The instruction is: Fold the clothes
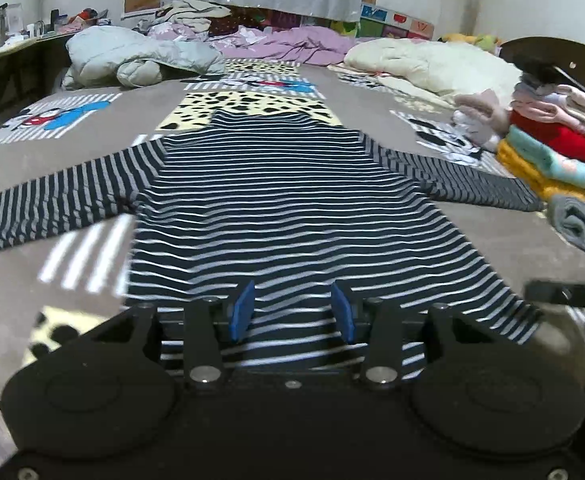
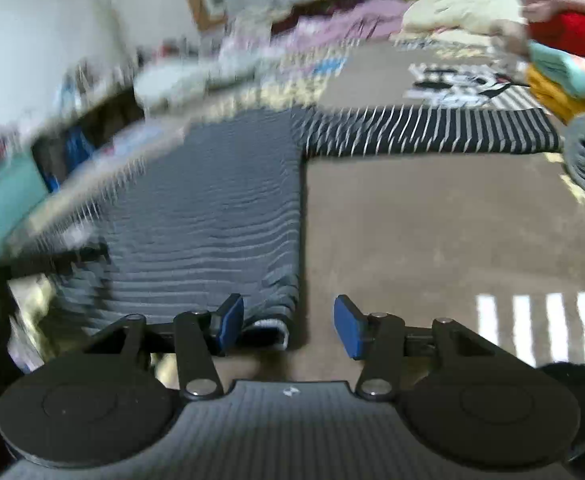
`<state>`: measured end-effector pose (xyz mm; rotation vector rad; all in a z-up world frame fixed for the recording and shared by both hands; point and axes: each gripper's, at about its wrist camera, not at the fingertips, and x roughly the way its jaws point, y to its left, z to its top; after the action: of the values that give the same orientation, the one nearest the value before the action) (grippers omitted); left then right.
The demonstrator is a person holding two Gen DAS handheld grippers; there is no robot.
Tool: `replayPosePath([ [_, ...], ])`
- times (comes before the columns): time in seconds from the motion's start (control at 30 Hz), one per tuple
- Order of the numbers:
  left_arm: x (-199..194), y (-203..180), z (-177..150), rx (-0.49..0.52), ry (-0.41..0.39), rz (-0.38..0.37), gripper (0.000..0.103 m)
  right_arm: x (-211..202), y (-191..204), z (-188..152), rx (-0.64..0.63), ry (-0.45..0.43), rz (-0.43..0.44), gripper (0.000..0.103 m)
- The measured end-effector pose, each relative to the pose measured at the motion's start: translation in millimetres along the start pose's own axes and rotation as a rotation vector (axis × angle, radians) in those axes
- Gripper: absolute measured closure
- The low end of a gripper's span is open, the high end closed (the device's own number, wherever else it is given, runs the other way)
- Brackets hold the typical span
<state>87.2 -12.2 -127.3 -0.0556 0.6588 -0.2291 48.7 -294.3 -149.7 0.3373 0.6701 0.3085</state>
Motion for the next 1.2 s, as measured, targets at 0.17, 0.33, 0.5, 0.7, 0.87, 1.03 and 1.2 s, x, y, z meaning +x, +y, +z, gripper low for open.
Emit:
replayPosePath([
  [0.17,5,-16,-3,-0.02,0.059,-0.01,0.062,22,-5,-3,-0.053,0.114,-0.011,0.053],
  [0.33,7,-26,20,-0.059,0.067,-0.048,0.062,12,-1,-5,-0.078,0.115,-0.013,0.055],
  [0.5,29,-53,67,-0.008,0.05,-0.054,0.057,8,-8,0,-0.038,0.04,0.078,0.054],
  [0.7,67,-105,112,0.164,0.05,-0.071,0.054,21,-7,-1,-0.074,0.074,0.091,0.054],
  [0.87,110,-123,141,0.218,0.077,-0.044,0.054,19,-7,-6,-0.055,0.065,0.124,0.054],
  [1.03,160,-98,183,0.06,0.167,-0.022,0.055,17,-12,-6,-0.034,0.047,0.146,0.055],
  [1.2,195,-92,212,0.006,0.219,-0.018,0.055,20,-18,-4,-0.005,0.039,0.164,0.056],
])
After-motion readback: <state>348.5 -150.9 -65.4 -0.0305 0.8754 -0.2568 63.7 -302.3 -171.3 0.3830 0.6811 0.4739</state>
